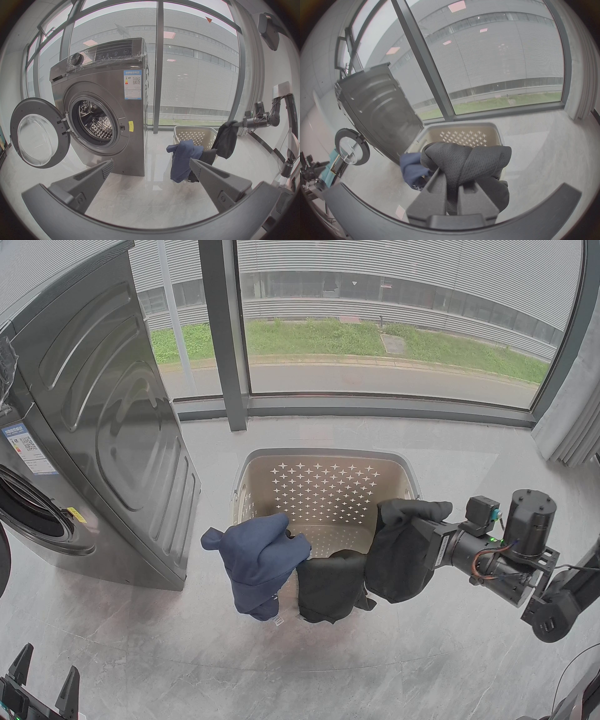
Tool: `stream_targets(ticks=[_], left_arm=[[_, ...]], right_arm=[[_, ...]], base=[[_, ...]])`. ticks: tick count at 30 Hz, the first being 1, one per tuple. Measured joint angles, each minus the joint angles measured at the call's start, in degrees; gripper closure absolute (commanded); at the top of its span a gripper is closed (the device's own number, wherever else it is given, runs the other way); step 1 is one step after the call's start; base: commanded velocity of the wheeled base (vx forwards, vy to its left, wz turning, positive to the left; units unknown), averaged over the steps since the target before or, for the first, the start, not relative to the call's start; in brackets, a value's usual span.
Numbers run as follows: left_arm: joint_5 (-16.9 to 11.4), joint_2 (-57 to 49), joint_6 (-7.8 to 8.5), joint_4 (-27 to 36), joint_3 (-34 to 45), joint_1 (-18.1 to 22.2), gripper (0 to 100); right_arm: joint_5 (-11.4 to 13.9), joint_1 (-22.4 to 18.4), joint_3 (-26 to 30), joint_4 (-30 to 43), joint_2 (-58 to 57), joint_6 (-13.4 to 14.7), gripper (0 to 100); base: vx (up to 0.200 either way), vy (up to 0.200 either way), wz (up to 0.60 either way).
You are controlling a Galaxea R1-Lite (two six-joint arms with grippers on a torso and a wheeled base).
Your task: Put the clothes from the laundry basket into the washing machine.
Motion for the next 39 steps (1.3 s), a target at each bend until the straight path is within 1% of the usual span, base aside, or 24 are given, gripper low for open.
stream_targets(ticks=[5, 8, 14, 20, 39], left_arm=[[-0.15, 0.02, 0.2, 0.0, 0.0, -0.01, 0], [-0.2, 0.0, 0.17, 0.0, 0.0, -0.06, 0], [-0.2, 0.02, 0.2, 0.0, 0.0, -0.06, 0], [-0.17, 0.0, 0.17, 0.0, 0.0, -0.09, 0], [-0.2, 0.0, 0.17, 0.0, 0.0, -0.06, 0]], right_arm=[[-0.16, 2.15, 0.57, 3.45, -8.63, -0.13, 100], [-0.11, 2.86, 0.85, 4.35, -11.93, -0.18, 100], [-0.06, 4.35, 1.76, 4.46, -15.58, -0.27, 100], [0.02, 5.45, 2.52, 4.34, -16.87, -0.4, 100], [0.39, 7.79, 3.58, 3.77, -18.12, -0.54, 100]], base=[[0.0, 0.0, 0.0], [-0.2, 0.0, 0.0], [-0.2, 0.0, 0.0], [0.0, 0.0, 0.0], [0.0, 0.2, 0.0]])
